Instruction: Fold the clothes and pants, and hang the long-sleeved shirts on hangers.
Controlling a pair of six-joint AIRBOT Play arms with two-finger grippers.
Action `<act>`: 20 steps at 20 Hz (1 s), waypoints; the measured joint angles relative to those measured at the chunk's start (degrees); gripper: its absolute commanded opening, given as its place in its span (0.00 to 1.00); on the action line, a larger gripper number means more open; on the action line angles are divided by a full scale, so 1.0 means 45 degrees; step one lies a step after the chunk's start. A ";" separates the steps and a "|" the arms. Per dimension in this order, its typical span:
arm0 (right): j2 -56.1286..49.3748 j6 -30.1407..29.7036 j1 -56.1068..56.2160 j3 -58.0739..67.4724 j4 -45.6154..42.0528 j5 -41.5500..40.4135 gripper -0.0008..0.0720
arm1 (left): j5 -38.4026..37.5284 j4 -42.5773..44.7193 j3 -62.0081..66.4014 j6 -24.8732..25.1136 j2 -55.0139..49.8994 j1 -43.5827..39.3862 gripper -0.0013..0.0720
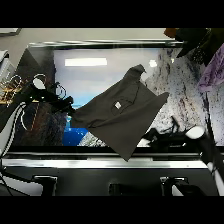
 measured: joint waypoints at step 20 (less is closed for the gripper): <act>-0.0413 0.3021 0.7223 -0.1715 0.2380 -0.7033 0.05 | -0.0185 -0.0097 0.0015 0.0015 0.0049 0.0044 0.04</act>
